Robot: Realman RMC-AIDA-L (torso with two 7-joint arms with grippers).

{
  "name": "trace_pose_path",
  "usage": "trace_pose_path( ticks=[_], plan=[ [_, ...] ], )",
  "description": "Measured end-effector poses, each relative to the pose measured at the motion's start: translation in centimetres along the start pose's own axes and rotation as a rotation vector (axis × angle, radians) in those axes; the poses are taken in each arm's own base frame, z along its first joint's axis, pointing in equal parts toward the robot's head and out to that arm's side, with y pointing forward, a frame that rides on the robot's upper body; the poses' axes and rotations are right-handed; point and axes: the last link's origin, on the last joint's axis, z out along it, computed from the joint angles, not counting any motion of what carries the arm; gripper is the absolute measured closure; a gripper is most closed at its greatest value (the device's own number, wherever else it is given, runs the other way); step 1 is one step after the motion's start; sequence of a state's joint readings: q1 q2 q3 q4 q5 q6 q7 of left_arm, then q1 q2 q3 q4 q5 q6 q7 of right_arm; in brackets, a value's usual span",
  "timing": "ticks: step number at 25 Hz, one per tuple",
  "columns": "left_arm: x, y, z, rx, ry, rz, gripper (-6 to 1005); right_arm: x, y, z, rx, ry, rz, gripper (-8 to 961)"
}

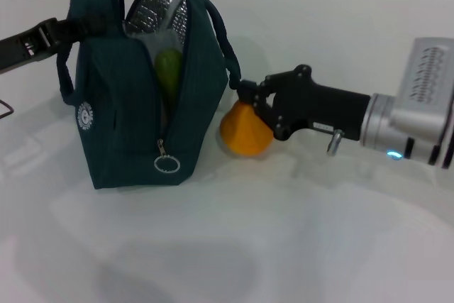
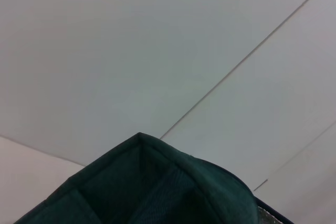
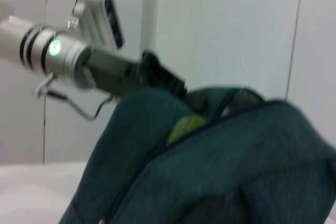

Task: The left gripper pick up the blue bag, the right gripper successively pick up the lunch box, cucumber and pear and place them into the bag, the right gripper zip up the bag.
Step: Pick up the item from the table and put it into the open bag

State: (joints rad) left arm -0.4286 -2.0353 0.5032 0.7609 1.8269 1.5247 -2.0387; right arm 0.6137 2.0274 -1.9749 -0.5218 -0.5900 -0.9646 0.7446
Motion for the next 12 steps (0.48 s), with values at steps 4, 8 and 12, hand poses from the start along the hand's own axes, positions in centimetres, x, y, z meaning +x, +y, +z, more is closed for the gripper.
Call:
trace_pose_path(
  ticks=[4,8,12],
  plan=[
    [-0.1,-0.1,-0.2,0.003,0.000,-0.002,907,-0.9,-0.3,-1.3,0.011,-0.094,0.030,920],
    [-0.1,-0.1,-0.3,0.003,-0.001,-0.004,907,-2.0,-0.3,-2.6,-0.002,-0.187,0.041,921],
    [-0.1,-0.1,-0.3,0.001,-0.002,-0.005,907,-3.0,-0.4,-3.7,-0.008,-0.277,0.046,921]
  ],
)
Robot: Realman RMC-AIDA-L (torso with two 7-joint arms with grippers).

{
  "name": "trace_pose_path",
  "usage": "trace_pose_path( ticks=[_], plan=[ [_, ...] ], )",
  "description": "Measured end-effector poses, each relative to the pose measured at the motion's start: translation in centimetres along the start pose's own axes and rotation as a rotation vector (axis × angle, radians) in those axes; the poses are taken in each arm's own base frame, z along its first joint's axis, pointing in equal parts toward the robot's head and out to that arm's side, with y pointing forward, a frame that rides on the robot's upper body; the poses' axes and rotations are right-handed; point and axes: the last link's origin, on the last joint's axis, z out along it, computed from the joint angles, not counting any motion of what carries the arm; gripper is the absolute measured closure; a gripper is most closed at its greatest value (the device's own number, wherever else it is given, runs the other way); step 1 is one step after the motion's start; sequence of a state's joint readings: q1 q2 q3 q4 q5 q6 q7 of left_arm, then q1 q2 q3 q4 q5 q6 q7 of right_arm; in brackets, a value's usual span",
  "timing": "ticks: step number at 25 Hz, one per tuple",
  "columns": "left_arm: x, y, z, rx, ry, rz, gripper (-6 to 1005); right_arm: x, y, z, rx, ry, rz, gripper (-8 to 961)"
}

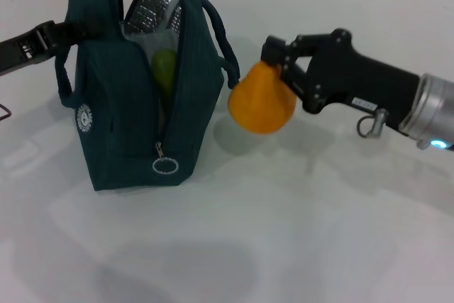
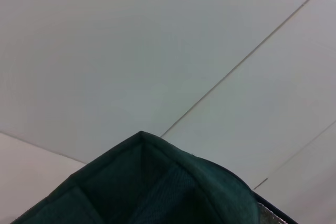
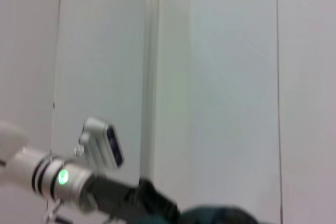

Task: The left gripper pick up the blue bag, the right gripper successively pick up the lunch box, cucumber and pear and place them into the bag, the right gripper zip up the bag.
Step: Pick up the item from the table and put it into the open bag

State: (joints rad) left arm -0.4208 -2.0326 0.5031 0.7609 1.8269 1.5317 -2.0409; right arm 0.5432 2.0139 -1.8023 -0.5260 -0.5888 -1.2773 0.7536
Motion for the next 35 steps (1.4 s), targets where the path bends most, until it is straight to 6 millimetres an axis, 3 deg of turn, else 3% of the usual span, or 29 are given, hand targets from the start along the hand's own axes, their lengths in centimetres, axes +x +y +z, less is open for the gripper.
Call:
trace_pose_path(
  ticks=[7,12,23,29,35],
  plan=[
    [-0.1,0.1,0.1,-0.010,0.000,-0.006,906,-3.0,-1.0,-0.7,0.009,-0.167,0.010,920],
    [0.0,0.6,0.2,-0.041,0.012,-0.007,906,-5.0,-1.8,0.0,0.009,-0.235,-0.033,921],
    [-0.3,1.1,0.5,-0.071,0.013,-0.010,905,-8.0,-3.5,5.5,-0.036,-0.238,-0.121,918],
    [-0.2,1.2,0.8,-0.074,0.014,-0.008,905,-8.5,-4.4,8.7,-0.039,-0.171,-0.154,916],
    [-0.4,1.3,1.1,-0.078,0.017,-0.002,905,-8.2,-4.8,10.2,-0.052,-0.125,-0.155,915]
  ],
)
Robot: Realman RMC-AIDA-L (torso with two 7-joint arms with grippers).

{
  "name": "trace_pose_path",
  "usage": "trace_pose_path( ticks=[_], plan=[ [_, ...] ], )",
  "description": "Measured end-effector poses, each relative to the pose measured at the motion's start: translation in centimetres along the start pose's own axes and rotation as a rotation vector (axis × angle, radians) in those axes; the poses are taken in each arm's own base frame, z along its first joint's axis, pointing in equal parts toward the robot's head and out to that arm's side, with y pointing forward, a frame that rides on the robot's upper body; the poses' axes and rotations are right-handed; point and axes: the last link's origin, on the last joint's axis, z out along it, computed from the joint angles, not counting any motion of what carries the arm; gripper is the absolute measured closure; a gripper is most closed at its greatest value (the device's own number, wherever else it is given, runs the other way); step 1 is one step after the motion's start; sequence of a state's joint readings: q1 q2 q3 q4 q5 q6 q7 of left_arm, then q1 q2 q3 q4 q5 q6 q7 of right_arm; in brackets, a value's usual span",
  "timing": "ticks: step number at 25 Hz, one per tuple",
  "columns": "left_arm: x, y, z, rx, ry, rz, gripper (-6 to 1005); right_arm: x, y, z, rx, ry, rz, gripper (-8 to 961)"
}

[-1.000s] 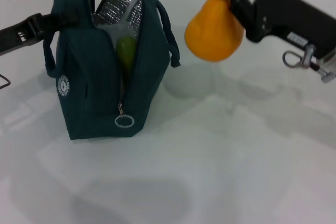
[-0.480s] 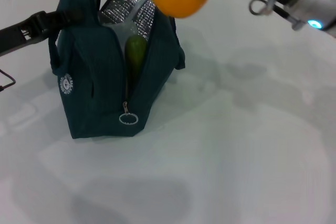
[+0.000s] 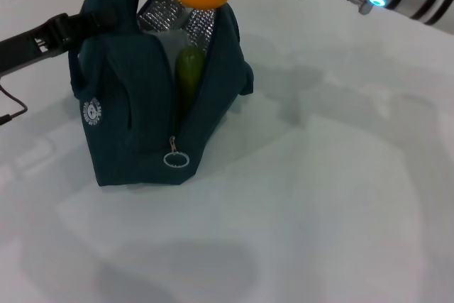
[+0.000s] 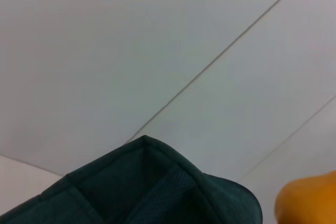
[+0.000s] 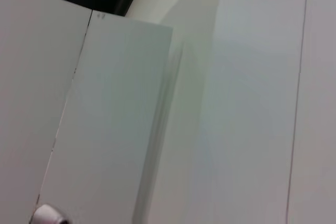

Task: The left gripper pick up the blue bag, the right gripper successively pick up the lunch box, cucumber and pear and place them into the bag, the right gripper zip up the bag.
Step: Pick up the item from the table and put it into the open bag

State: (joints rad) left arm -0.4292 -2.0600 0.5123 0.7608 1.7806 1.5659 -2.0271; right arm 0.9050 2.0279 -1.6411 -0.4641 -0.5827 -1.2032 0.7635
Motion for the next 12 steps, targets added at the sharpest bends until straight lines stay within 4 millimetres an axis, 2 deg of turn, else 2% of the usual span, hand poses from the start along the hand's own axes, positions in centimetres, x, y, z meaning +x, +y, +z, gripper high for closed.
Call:
trace_pose_path(
  ticks=[12],
  plan=[
    [-0.2,0.0,0.1,-0.001,0.002,-0.005,904,2.1,0.8,1.1,0.003,0.110,-0.020,911]
  ],
)
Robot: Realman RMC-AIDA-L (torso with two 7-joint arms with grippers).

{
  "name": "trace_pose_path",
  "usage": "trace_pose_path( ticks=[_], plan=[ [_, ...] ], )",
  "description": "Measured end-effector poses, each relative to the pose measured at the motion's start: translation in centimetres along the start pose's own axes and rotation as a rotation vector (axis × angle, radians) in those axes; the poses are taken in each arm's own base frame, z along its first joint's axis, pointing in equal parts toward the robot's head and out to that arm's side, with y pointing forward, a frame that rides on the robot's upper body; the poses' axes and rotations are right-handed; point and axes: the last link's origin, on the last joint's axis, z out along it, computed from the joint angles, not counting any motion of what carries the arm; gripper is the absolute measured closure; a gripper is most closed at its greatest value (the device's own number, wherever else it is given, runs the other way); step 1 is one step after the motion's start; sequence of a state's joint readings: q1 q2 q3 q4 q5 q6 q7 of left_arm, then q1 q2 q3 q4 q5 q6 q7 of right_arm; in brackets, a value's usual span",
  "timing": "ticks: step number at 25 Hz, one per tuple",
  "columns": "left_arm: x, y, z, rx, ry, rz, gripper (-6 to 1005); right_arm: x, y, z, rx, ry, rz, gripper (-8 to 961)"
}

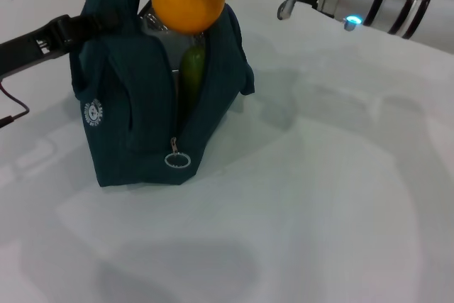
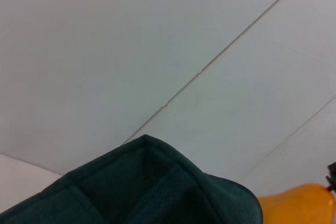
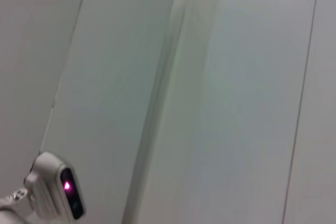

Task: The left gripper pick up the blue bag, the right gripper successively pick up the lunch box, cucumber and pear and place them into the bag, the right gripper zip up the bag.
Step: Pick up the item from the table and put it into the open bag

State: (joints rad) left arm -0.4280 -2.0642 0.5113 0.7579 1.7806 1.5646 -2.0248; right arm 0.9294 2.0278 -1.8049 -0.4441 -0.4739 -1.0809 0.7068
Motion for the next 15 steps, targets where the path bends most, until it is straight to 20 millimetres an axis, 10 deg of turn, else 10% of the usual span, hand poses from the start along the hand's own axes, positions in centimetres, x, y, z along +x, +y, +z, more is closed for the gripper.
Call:
trace_pose_path(
  ticks=[15],
  plan=[
    [-0.31,-0.17,-0.18,0.003,0.004,-0.015,903,0.94,0.00,0.68,0.018,0.075,-0.001,907]
  ],
)
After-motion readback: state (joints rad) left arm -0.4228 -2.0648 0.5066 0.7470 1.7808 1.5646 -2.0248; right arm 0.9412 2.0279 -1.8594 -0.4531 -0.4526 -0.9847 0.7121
